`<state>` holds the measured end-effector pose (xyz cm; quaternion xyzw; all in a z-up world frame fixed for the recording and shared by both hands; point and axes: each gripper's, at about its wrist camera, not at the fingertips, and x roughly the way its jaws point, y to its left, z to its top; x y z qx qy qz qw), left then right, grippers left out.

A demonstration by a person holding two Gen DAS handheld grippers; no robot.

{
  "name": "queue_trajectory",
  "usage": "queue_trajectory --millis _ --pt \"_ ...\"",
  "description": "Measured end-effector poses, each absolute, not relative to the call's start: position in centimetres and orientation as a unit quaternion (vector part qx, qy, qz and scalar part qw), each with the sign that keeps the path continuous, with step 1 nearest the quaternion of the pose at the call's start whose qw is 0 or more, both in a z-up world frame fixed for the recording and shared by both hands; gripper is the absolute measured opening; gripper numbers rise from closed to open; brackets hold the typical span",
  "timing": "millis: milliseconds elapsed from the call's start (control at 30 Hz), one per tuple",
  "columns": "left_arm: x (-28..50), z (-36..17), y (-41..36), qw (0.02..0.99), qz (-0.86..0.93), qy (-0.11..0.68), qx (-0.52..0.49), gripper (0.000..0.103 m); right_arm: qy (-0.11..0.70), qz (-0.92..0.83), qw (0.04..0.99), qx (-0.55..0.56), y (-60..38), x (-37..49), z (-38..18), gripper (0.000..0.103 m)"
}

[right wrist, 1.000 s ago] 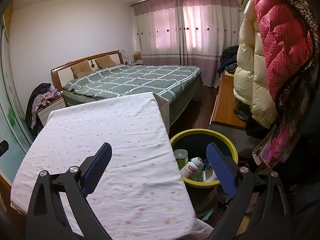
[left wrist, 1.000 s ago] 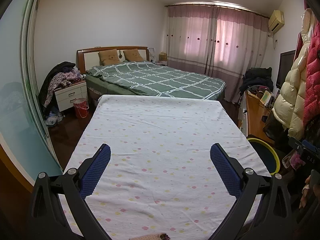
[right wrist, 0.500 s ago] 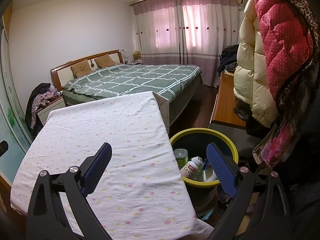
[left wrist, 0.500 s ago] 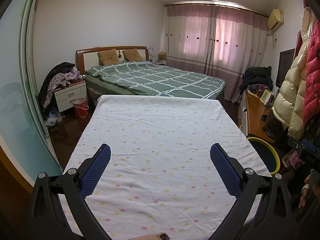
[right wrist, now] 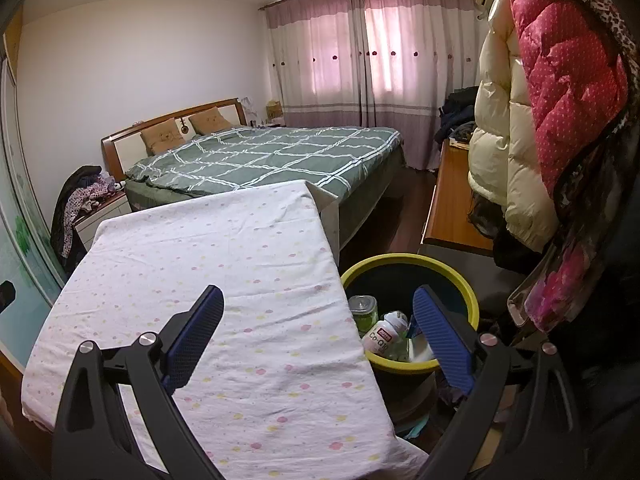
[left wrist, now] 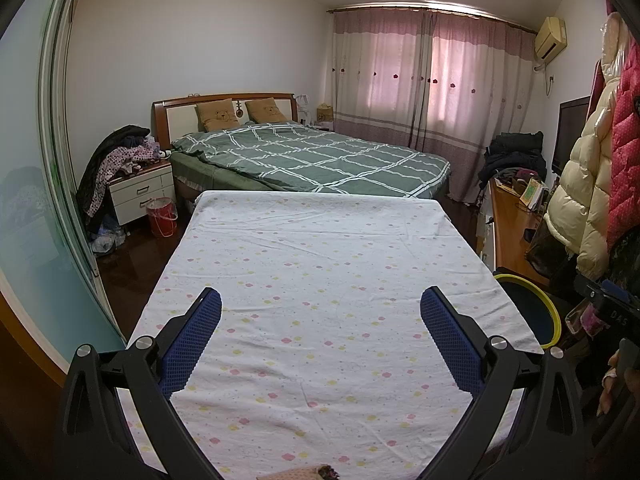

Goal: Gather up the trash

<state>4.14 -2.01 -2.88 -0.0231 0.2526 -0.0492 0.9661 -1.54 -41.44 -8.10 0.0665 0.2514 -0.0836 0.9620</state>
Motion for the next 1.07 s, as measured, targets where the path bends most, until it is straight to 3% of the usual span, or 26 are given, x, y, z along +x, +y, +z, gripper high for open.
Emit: queue_trajectory --millis 767,1067 --pt "5.6 -3.8 -1.7 0.96 -0.063 0.271 -0.031 0.098 0.265 -0.073 0.959 0.071 -41.1 -0.2 -8.7 0.092" --pt "16.1 -8.5 0.2 0.936 -0.035 0.35 -0.016 0.098 0.315 -0.028 0.946 0.068 -39.6 8.1 -10.6 0.096"
